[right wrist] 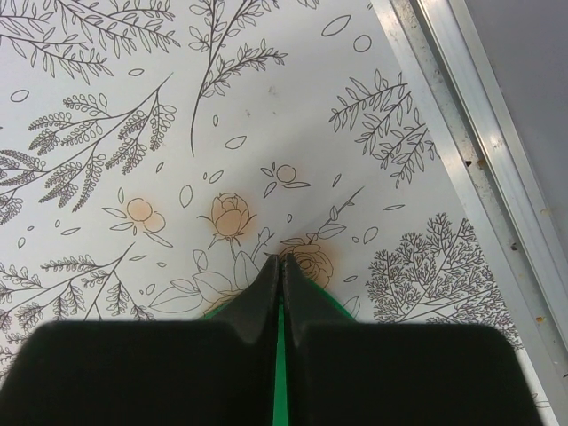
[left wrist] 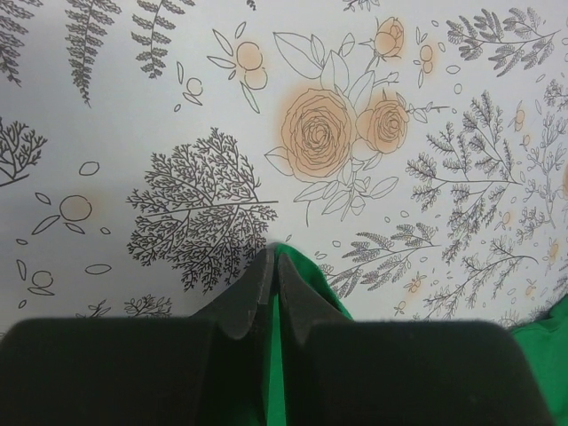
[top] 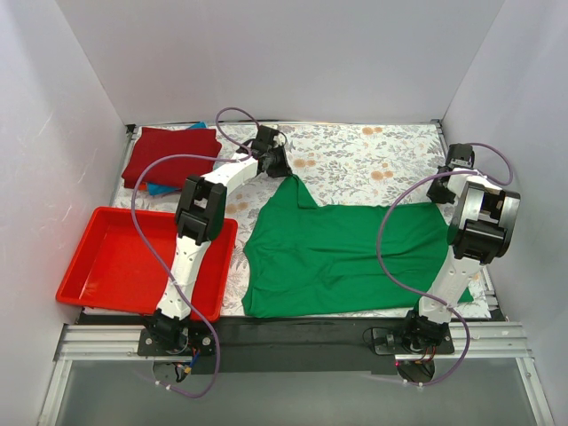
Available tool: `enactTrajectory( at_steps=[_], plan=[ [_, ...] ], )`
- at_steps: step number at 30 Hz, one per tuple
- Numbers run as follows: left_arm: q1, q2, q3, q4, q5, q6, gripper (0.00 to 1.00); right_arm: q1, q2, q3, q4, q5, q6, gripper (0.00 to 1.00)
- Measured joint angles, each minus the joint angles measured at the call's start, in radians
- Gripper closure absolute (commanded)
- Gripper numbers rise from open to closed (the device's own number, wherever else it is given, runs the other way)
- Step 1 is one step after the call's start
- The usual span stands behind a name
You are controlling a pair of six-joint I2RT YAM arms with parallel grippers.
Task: Fold and stack the t-shirts
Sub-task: Fold the tshirt
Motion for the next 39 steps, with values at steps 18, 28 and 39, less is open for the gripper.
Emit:
enactTrajectory(
  at_steps=[18,28,39],
  plan=[
    [0.068,0.001,0.128,0.016,0.046,-0.071,1.0,0.045,-0.07,0.07,-0.145,-0.037,0.065,0.99],
    [0.17,0.003,0.217,0.134,0.187,-0.074,1.0,0.055,0.051,0.434,-0.239,-0.043,0.078,0.99],
    [0.199,-0.14,-0.06,0.24,0.267,-0.11,1.0,0.058,0.047,0.435,-0.3,-0.077,0.074,0.99]
  ],
)
